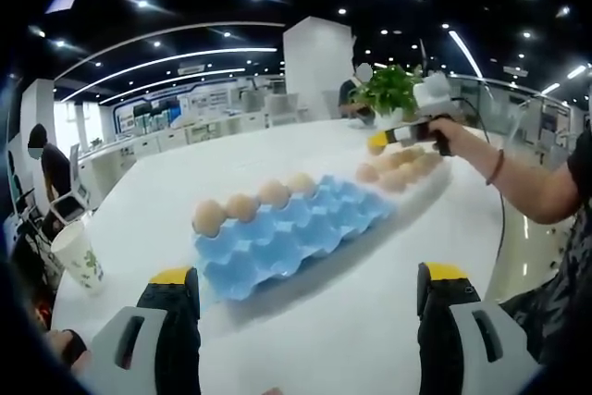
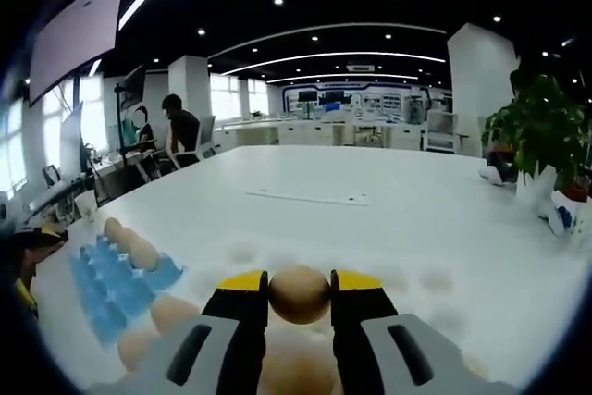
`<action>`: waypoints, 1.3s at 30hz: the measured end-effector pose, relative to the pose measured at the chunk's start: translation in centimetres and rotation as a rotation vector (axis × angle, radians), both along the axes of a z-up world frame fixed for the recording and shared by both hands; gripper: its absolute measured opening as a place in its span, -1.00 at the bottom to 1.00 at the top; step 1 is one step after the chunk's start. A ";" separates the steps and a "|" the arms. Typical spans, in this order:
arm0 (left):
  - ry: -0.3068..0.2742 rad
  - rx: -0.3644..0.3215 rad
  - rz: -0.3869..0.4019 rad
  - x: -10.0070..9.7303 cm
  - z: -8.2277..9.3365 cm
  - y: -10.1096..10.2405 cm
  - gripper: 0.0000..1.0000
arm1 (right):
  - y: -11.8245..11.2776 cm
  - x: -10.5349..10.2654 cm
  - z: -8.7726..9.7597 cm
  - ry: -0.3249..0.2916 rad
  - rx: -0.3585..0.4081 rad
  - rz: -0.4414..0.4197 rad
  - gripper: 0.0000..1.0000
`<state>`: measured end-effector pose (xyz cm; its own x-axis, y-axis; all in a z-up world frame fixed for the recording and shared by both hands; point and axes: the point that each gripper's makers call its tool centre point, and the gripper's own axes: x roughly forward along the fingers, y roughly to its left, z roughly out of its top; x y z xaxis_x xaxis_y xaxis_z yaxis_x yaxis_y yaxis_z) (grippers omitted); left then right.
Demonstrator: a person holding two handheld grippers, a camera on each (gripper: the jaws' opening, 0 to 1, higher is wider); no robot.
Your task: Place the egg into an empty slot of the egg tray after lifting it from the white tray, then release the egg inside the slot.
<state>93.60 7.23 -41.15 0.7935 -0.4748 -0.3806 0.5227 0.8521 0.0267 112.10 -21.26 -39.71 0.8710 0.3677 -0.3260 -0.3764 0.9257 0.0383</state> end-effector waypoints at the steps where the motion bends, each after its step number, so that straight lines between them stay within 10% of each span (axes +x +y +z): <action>1: -0.001 0.000 0.001 0.0 0.0 0.1 1.00 | 0.3 0.0 0.0 0.002 0.004 0.006 -0.46; 39: 0.012 0.005 0.011 -0.3 -0.5 0.7 1.00 | 9.1 -0.8 -0.6 0.020 0.017 0.171 -0.46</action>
<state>93.28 7.98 -41.69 0.7937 -0.4644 -0.3928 0.5139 0.8575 0.0247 111.28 -12.14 -40.32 0.7887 0.5154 -0.3350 -0.5271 0.8475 0.0628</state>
